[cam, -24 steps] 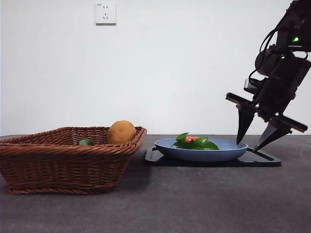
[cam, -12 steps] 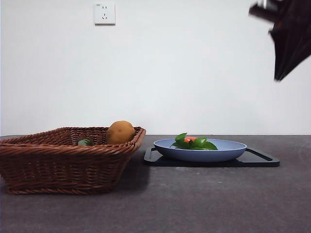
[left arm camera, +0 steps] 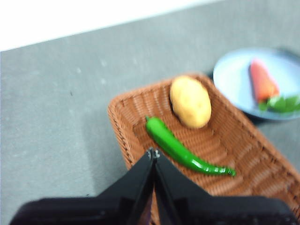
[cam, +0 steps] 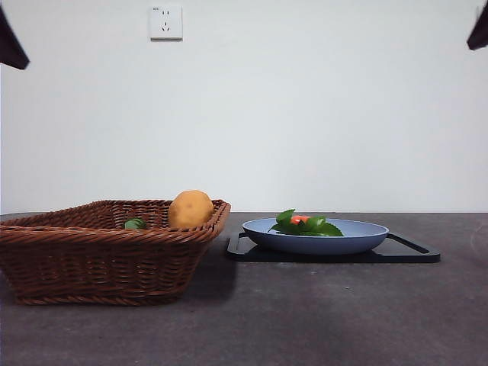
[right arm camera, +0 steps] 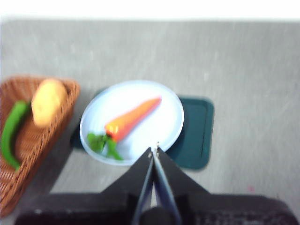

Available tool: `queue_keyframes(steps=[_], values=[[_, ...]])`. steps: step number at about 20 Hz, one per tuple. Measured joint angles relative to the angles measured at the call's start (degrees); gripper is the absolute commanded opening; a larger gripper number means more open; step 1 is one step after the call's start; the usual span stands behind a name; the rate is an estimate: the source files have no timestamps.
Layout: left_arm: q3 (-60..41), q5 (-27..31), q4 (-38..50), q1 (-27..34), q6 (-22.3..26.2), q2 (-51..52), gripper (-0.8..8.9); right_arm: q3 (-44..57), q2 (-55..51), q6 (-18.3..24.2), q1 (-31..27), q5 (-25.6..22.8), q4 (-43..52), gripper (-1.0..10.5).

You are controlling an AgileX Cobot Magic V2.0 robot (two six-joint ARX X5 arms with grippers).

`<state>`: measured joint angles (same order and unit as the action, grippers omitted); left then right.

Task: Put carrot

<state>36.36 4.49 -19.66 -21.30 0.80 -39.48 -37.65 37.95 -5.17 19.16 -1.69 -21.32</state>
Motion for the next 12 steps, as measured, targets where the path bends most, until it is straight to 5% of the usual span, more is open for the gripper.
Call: queue_keyframes(steps=[5, 12], values=[[-6.9, -0.3, 3.9, 0.1, -6.9, 8.3, 0.06, 8.3, -5.0, 0.0, -0.1, 0.0, 5.2, 0.1], [-6.9, -0.2, 4.4, 0.1, -7.9, 7.0, 0.06, 8.3, -5.0, -0.6, -0.1, 0.0, 5.3, 0.1]])
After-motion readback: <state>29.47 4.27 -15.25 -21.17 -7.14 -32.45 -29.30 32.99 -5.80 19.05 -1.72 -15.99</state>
